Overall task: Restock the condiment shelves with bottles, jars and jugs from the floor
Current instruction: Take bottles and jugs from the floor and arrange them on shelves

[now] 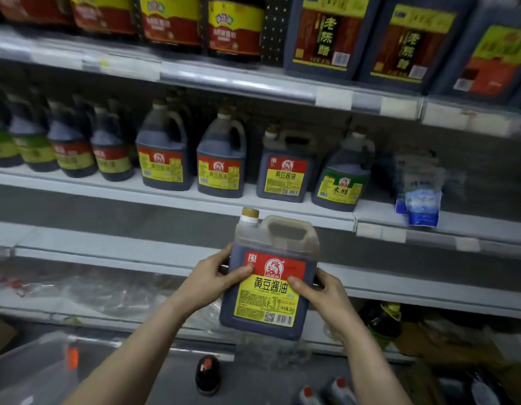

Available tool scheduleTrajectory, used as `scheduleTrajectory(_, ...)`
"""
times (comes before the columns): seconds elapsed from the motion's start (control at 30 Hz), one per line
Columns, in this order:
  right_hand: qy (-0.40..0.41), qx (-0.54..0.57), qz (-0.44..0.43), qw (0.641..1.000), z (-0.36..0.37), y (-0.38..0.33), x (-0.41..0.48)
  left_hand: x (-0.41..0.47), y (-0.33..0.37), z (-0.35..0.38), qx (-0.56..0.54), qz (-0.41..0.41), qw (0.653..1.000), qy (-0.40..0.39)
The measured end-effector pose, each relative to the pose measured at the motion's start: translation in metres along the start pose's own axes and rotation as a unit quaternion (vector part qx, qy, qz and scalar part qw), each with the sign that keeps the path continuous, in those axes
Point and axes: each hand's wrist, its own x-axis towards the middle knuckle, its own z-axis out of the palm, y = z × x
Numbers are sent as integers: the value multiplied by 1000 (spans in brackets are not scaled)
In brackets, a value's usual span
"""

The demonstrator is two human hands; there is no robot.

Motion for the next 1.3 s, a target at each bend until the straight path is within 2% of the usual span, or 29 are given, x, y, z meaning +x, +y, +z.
scheduleTrajectory(0.37, 18, -22, -77, 997, -43, -48, 104, 115, 35, -8, -27, 51, 998, 7)
scheduleTrajectory(0.67, 23, -55, -152, 987, -65, -76, 193, 203, 47, -20, -7, 91, 995, 49)
scheduleTrajectory(0.97, 34, -85, -131, 987, -69, -74, 232, 237, 38, -18, 38, 98, 990, 89)
scheduleTrajectory(1.3, 40, -85, -102, 990, -65, -67, 245, 250, 29, -20, 76, 98, 988, 92)
